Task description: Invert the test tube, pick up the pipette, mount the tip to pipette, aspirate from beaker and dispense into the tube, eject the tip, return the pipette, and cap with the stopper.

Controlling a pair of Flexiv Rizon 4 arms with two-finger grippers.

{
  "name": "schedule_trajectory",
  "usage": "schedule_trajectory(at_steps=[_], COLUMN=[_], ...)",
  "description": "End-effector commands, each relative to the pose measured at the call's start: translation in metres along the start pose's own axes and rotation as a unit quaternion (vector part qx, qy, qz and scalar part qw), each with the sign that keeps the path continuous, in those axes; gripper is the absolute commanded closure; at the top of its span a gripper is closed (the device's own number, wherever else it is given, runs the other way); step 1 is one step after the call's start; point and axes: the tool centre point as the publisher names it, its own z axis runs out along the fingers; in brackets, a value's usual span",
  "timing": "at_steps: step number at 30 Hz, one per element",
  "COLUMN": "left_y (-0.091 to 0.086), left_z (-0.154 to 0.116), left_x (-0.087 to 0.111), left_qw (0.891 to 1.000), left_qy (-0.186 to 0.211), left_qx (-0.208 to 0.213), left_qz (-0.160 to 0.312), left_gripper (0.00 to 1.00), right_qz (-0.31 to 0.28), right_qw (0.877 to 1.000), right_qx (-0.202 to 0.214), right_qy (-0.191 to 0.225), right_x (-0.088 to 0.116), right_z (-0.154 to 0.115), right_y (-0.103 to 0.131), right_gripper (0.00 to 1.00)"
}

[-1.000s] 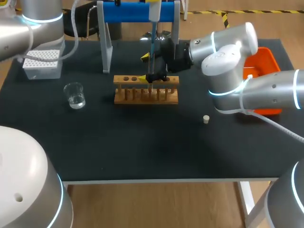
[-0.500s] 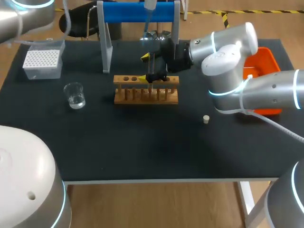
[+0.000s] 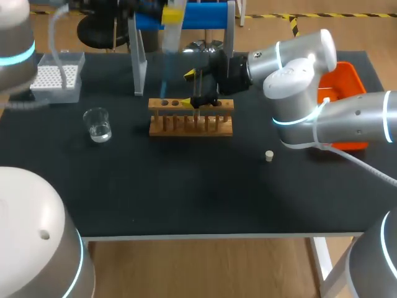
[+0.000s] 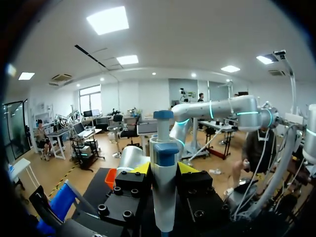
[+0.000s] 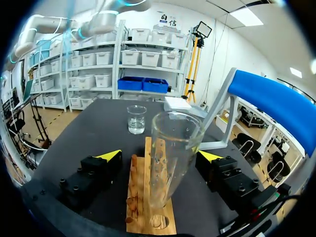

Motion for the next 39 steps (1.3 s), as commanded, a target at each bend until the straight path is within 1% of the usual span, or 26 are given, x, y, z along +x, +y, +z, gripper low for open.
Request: schedule_trajectory(at_steps=[1, 5, 11, 13, 14, 15, 17, 20, 25, 27, 28, 30, 33, 39], left_y=[0.019, 0.028, 0.048, 0.053, 0.054, 0.057, 0.062, 0.068, 0.071, 0.072, 0.073, 0.073, 0.074, 0.074], left_z=[0.014, 0.024, 0.034, 0.035, 0.036, 0.037, 0.042, 0.044, 0.046, 0.046, 0.045, 0.044, 0.046, 0.050], left_x=[0.048, 0.046, 0.037, 0.034, 0.033, 0.032, 0.027, 0.022, 0.018, 0.019, 0.019, 0.020, 0.019, 0.018], left_qw=[0.993, 0.994, 0.994, 0.995, 0.995, 0.995, 0.996, 0.997, 0.997, 0.997, 0.997, 0.996, 0.996, 0.996], left_qy=[-0.110, -0.101, -0.084, -0.079, -0.073, -0.072, -0.050, -0.041, -0.036, -0.046, -0.052, -0.064, -0.067, -0.054], left_qx=[0.034, 0.045, 0.065, 0.063, 0.068, 0.068, 0.064, 0.066, 0.062, 0.054, 0.060, 0.057, 0.059, 0.065], left_qz=[0.000, -0.001, 0.000, 0.008, 0.024, 0.020, 0.024, 0.024, 0.020, 0.019, 0.022, 0.021, 0.021, 0.019], left_gripper=[1.00, 1.00, 1.00, 1.00, 1.00, 1.00, 1.00, 1.00, 1.00, 1.00, 1.00, 1.00, 1.00, 1.00], right_qz=[0.000, 0.000, 0.000, 0.000, 0.000, 0.000, 0.000, 0.000, 0.000, 0.000, 0.000, 0.000, 0.000, 0.000], right_qw=[1.000, 1.000, 1.000, 1.000, 1.000, 1.000, 1.000, 1.000, 1.000, 1.000, 1.000, 1.000, 1.000, 1.000], right_qx=[0.002, 0.002, 0.002, 0.002, 0.002, 0.002, 0.002, 0.002, 0.002, 0.002, 0.002, 0.002, 0.002, 0.002], right_qy=[0.002, 0.002, 0.002, 0.002, 0.002, 0.002, 0.002, 0.002, 0.002, 0.002, 0.002, 0.002, 0.002, 0.002], right_x=[-0.001, -0.001, -0.001, -0.001, -0.001, -0.001, -0.001, -0.001, -0.001, -0.001, -0.001, -0.001, -0.001, -0.001], right_z=[-0.001, -0.001, -0.001, -0.001, -0.001, -0.001, -0.001, -0.001, -0.001, -0.001, -0.001, -0.001, -0.001, -0.001], right_y=[0.001, 0.001, 0.001, 0.001, 0.001, 0.001, 0.001, 0.001, 0.001, 0.001, 0.001, 0.001, 0.001, 0.001], right_gripper=[0.00, 0.00, 0.00, 0.00, 0.00, 0.00, 0.00, 0.00, 0.00, 0.00, 0.00, 0.00, 0.00, 0.00])
